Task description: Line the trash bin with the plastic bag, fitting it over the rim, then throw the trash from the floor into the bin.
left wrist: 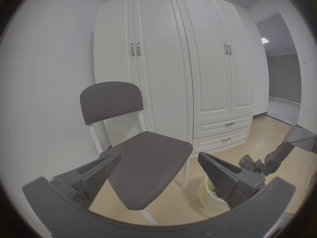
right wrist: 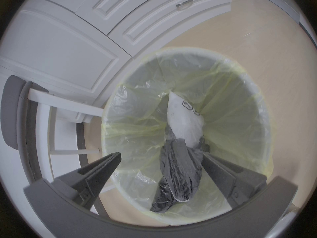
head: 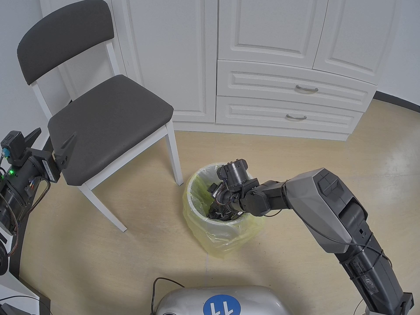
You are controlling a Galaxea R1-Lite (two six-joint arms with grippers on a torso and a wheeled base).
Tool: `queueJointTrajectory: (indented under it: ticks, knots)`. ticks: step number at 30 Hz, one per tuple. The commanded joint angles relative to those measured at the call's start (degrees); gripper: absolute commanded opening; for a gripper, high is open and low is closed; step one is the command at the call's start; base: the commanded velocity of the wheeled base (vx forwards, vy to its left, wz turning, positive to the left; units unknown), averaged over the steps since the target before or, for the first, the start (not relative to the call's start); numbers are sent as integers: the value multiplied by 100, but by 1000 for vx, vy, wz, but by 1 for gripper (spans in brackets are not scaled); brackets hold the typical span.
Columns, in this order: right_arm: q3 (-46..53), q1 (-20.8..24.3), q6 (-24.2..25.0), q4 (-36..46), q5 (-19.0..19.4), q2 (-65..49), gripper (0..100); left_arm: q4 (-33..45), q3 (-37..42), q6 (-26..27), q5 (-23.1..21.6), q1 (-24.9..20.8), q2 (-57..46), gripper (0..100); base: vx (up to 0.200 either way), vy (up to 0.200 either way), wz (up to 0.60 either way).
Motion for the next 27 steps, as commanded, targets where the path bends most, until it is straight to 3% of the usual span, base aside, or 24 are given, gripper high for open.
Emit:
queueJointTrajectory:
  ticks: [1, 5, 11, 17, 20, 22, 24, 27]
  knots:
    - [1, 6, 7, -65, -82, -93, 100, -2, -7, -1, 2, -5, -26, 100, 0, 0, 0]
    - [1, 41, 33, -65, -152, -260, 100, -2, 2, 8, 2, -5, -35, 100, 0, 0, 0]
    - [1, 252, -11, -21, -609, -603, 100, -2, 11, 8, 2, -14, -17, 100, 0, 0, 0]
    - [26, 349, -55, -21, -653, -840, 100, -2, 19, 8, 2, -32, 1, 100, 0, 0, 0]
    - [184, 349, -283, -21, -794, -884, 100, -2, 28, -1, 2, -32, 9, 100, 0, 0, 0]
    - [333, 349, -749, -30, -1198, -893, 100, -10, 55, -1, 2, -40, 27, 100, 0, 0, 0]
    - [597, 349, -1048, -74, -1339, -999, 100, -10, 90, 8, 2, -49, 45, 100, 0, 0, 0]
    - [1204, 349, -1320, -206, -1295, -1394, 100, -10, 116, 8, 2, -84, 53, 100, 0, 0, 0]
